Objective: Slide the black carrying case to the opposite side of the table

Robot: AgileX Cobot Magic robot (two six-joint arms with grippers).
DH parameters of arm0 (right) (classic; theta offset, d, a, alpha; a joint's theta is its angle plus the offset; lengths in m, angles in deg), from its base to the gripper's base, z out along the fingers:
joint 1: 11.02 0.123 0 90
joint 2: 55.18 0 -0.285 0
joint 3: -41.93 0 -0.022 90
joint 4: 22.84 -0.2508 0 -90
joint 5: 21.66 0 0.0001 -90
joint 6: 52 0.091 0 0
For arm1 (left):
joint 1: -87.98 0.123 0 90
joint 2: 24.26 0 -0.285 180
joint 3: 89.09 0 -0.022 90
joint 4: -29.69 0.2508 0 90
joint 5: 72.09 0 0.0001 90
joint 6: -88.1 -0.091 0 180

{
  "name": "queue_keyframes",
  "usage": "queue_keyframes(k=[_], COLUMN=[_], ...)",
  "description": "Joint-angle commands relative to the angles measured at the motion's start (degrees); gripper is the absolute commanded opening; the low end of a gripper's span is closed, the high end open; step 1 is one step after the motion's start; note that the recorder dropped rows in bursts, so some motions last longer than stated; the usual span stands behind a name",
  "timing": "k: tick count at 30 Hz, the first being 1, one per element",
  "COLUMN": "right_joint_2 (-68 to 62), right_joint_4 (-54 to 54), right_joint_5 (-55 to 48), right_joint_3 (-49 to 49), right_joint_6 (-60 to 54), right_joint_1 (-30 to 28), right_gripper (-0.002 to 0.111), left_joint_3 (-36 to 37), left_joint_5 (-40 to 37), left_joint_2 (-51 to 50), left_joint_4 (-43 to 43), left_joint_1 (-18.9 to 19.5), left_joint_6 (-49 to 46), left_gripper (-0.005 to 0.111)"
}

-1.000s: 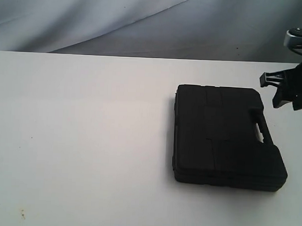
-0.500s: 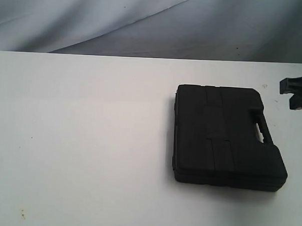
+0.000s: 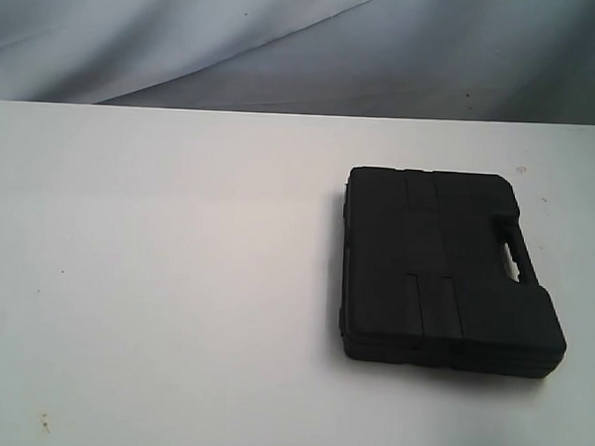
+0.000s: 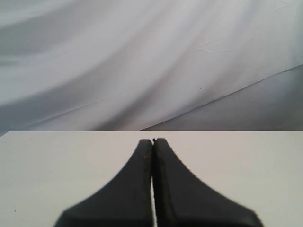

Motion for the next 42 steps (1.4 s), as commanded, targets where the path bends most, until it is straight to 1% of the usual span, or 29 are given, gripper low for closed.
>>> queue_keyframes(k=[1,6,13,24,30,39,42], right_joint_2=[6.4,13.1,20.2,27.6,32.4,35.7,38.1], right_joint_4=[-0.4,-0.4,2.0,3.6,3.6,4.0,4.9], right_joint_5=[3.7,7.8,13.4,25.2,33.8,39.3,43.7], right_joint_3=[-4.0,-9.8,-15.1,-22.9,-28.0,-32.7,-35.3], right_joint_6=[0.0,0.0,0.0,1.9,1.9,1.9,1.9], right_joint_1=[0.1,0.1,0.1,0.1,0.1,0.1,0.1], right_gripper=[0.025,0.021,0.016,0.000,0.000,0.000,0.000], left_joint_3=[0.2,0.2,0.2,0.2,0.2,0.2,0.2], left_joint_5=[0.3,0.3,0.3,0.3,0.3,0.3,0.3], left_joint_2=[0.3,0.3,0.3,0.3,0.3,0.3,0.3], left_joint_4=[0.1,0.1,0.1,0.1,0.1,0.1,0.1], left_joint_1=[0.0,0.0,0.0,0.0,0.0,0.0,0.0], left_joint_6=[0.6,0.6,0.6,0.6,0.6,0.6,0.6], left_gripper=[0.000,0.000,0.000,0.000,0.000,0.000,0.000])
